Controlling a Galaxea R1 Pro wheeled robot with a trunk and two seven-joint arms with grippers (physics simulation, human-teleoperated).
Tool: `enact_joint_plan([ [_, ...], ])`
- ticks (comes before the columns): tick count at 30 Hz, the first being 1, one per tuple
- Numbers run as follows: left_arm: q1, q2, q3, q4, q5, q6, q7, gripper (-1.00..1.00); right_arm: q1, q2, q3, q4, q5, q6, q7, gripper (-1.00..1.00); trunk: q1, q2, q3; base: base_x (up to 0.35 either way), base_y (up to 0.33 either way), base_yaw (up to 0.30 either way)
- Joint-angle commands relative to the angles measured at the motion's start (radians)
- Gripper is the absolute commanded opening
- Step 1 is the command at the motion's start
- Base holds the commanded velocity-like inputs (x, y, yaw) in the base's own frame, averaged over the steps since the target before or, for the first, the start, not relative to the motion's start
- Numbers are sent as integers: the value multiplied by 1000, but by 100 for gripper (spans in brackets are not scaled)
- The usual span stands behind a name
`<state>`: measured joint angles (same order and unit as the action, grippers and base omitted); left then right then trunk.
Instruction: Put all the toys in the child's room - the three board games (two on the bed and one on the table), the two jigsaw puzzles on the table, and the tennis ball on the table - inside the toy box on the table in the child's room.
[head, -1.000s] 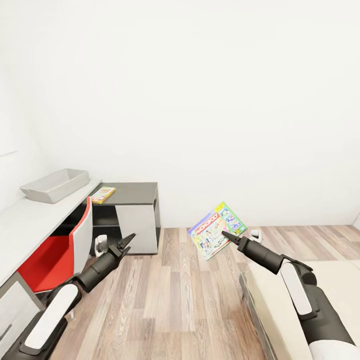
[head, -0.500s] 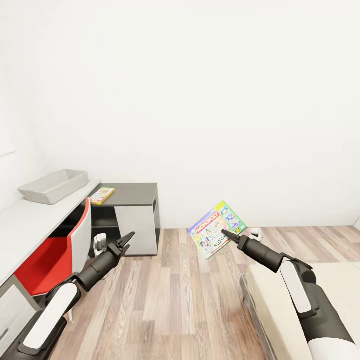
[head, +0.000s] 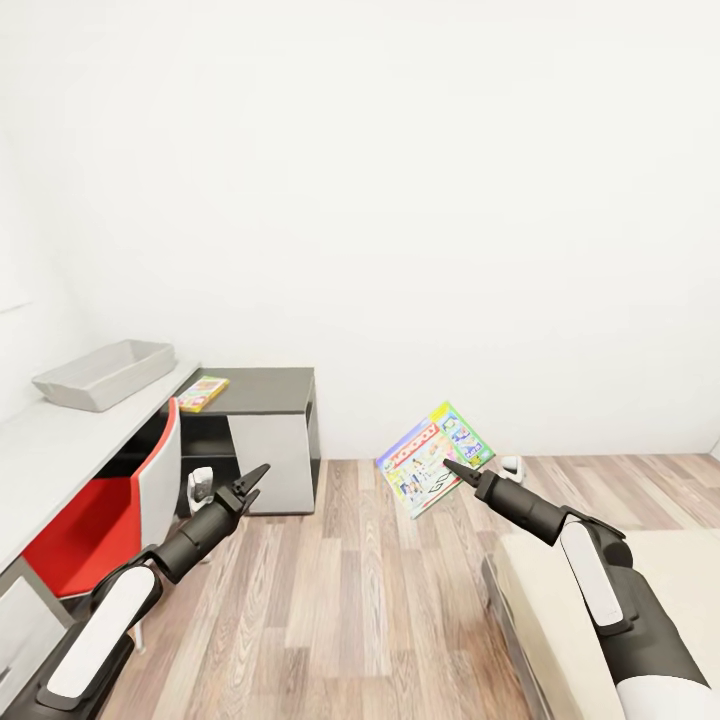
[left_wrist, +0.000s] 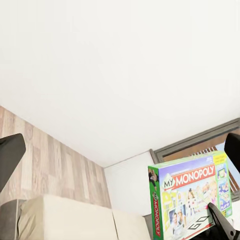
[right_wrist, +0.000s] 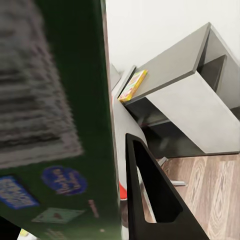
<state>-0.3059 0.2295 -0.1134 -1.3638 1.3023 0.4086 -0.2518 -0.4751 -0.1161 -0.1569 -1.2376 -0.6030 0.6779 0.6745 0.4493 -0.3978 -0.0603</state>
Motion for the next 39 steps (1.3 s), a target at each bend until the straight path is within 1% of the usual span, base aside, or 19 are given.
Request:
enact_joint_plan([
  [1, -1, 1, -1, 0, 9, 4, 0, 100, -1, 0, -1, 0, -4, 6, 1, -100, 1, -2, -2, 57, 0, 0],
  [10, -1, 1, -1, 0, 8, 4, 0, 100, -1, 0, -1, 0, -4, 6, 2, -100, 1, -2, -2, 59, 0, 0],
  [15, -12, -3, 1, -28, 5, 5, 3, 100, 27, -13, 1, -24, -10, 8, 8, -100, 1, -2, -2, 159, 0, 0],
  [23, -17, -5, 2, -45, 2, 5, 4, 100, 47, -18, 4, -37, -13, 9, 11, -100, 1, -2, -2, 274, 0, 0],
  [39, -19, -6, 3, -50, -1, 6, 8, 100, 52, -20, 5, -41, -14, 8, 11, -100, 1, -2, -2, 327, 29, 0],
])
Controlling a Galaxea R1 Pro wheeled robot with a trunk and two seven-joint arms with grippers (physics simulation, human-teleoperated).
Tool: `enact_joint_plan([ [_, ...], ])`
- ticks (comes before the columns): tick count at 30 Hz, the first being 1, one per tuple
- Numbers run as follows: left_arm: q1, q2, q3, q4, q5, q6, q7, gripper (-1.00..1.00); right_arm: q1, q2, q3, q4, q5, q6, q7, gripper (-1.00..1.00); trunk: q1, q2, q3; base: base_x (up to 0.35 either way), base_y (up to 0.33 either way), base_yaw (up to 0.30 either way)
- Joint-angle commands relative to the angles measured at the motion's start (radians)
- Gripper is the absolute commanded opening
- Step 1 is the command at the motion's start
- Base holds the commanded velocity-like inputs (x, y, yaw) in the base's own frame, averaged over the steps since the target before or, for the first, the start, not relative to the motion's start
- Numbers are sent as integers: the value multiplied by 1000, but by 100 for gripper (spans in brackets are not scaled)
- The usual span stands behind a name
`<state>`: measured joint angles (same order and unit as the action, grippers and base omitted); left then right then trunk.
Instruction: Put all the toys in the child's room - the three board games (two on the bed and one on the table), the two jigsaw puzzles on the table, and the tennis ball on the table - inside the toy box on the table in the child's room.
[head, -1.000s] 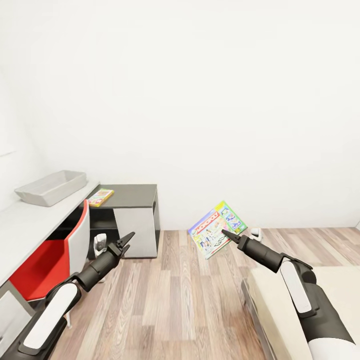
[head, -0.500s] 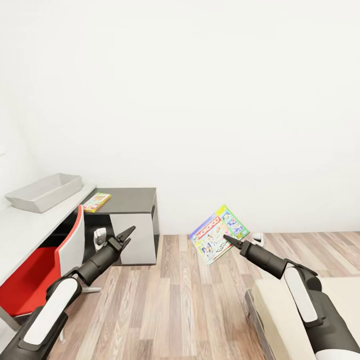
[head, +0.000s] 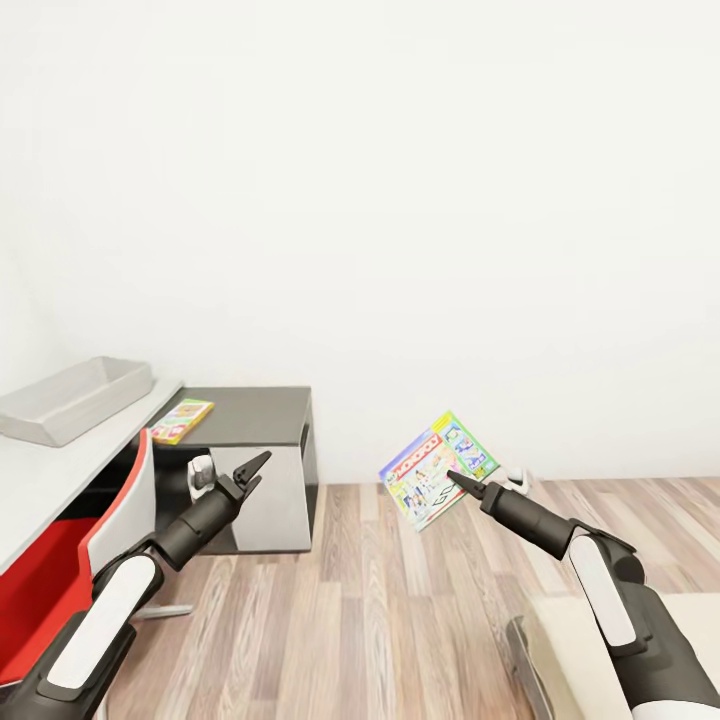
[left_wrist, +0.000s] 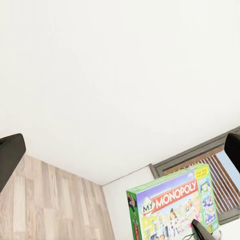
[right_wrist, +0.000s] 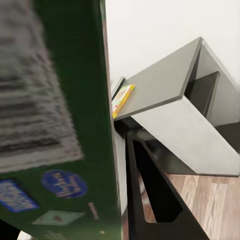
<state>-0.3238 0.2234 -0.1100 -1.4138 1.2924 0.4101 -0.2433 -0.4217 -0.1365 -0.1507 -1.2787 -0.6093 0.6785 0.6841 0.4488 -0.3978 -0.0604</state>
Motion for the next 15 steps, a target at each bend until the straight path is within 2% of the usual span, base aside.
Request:
enact_joint_plan([
  [1, -1, 1, -1, 0, 9, 4, 0, 100, -1, 0, -1, 0, -7, 7, 2, -100, 1, -2, -2, 335, 69, 0],
  [10, -1, 1, -1, 0, 8, 4, 0, 100, -1, 0, -1, -1, -7, 7, 2, -100, 1, -2, -2, 336, 75, 18],
  [15, -1, 1, -2, -2, 5, 4, 1, 100, -2, 0, -2, -1, -7, 8, 1, -100, 1, -2, -2, 337, 79, 164],
])
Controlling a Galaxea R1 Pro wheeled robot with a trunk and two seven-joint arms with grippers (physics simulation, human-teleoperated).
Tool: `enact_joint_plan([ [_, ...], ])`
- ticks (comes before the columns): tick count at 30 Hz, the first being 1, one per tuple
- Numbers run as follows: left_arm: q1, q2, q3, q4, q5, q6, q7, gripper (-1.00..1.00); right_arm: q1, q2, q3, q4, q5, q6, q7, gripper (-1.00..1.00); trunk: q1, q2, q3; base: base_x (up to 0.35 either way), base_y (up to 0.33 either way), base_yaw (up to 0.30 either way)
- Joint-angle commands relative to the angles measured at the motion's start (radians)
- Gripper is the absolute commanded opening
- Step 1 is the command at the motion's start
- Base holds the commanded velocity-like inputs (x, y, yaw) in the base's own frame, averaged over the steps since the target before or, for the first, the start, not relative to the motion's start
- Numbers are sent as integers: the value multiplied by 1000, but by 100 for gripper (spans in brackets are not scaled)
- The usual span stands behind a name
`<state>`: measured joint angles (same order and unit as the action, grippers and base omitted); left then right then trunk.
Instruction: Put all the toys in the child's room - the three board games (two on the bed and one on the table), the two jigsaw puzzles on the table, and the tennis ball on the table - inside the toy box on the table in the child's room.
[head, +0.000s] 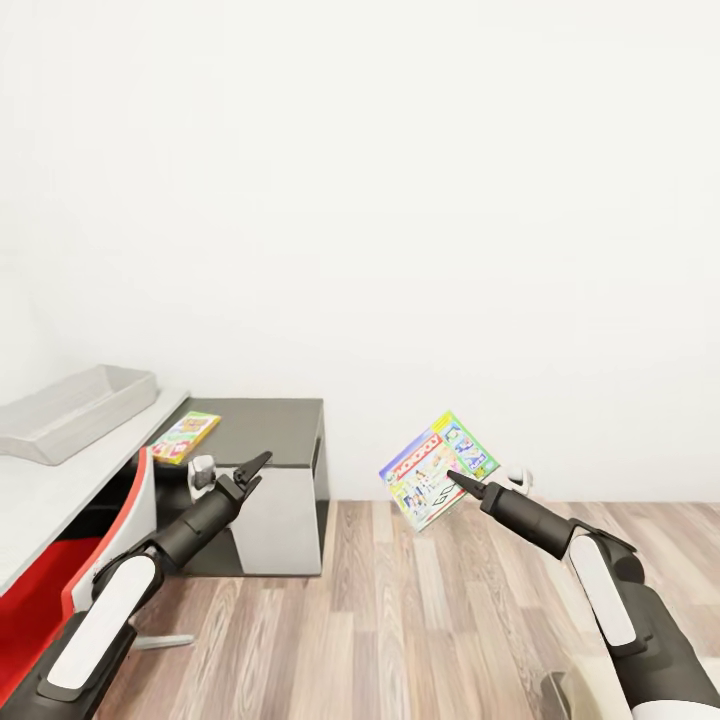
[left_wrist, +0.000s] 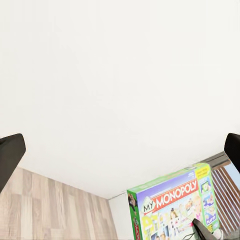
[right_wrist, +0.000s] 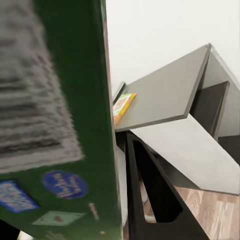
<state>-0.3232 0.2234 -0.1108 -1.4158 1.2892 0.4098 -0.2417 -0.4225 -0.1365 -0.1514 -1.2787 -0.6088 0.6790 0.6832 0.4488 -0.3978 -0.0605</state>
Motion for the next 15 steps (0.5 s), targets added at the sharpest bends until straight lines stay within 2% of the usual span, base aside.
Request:
enact_joint_plan([
  [1, -1, 1, -1, 0, 8, 4, 0, 100, -1, 0, -1, -1, -8, 8, 2, -100, 1, -2, -2, 337, 80, 213],
  [7, -1, 1, -2, -10, 5, 2, 0, 100, -1, -1, -2, -1, -8, 8, 1, -100, 1, -2, -2, 323, 77, 248],
  [15, -1, 0, -4, -20, 4, 2, -4, 100, -1, -1, -2, -2, -8, 8, 1, -100, 1, -2, -2, 143, 34, 277],
])
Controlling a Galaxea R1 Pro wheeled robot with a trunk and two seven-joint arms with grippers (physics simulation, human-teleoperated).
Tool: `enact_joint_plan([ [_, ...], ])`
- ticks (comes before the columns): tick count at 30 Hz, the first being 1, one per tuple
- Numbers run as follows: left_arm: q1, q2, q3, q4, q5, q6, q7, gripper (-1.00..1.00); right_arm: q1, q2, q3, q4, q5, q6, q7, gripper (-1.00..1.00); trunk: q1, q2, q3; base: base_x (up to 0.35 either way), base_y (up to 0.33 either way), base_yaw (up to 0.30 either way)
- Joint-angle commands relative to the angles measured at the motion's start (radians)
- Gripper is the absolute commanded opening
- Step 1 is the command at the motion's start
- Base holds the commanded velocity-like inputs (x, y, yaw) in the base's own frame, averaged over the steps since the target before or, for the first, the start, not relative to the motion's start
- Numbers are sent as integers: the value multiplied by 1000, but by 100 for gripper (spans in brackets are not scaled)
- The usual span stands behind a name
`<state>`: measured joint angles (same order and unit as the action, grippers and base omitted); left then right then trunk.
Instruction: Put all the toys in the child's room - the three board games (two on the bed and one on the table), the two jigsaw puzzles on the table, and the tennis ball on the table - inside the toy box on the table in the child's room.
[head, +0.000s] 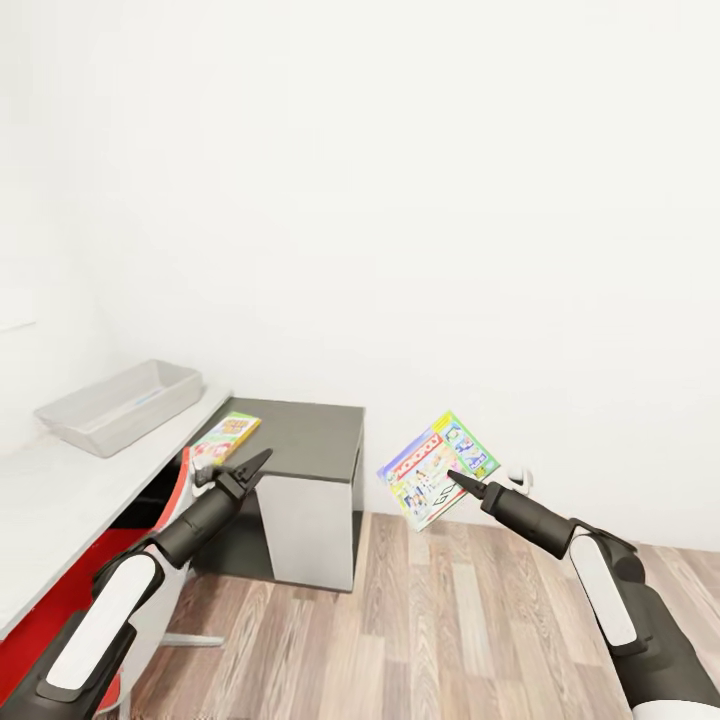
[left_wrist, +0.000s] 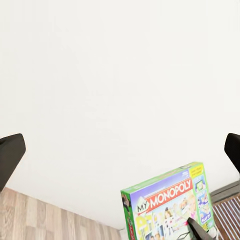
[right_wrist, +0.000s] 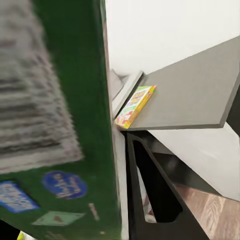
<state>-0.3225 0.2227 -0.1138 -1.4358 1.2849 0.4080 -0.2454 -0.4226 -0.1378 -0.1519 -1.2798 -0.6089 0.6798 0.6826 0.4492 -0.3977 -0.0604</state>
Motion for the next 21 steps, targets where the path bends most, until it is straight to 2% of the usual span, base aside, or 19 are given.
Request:
enact_joint_plan([
  [1, -1, 0, -1, 0, 9, 5, 0, 100, -1, 0, -1, -2, -8, 8, 2, -100, 1, -2, -2, 57, 14, 285],
  [13, -5, 4, -2, -20, 17, 18, 6, 100, 1, 0, -1, -26, -8, 9, 2, -100, 1, -2, -2, 26, 6, 288],
  [21, -6, 2, 0, -43, 23, 33, 38, 100, 2, -1, -2, -35, -8, 9, 2, -100, 1, -2, -2, 5, 1, 290],
])
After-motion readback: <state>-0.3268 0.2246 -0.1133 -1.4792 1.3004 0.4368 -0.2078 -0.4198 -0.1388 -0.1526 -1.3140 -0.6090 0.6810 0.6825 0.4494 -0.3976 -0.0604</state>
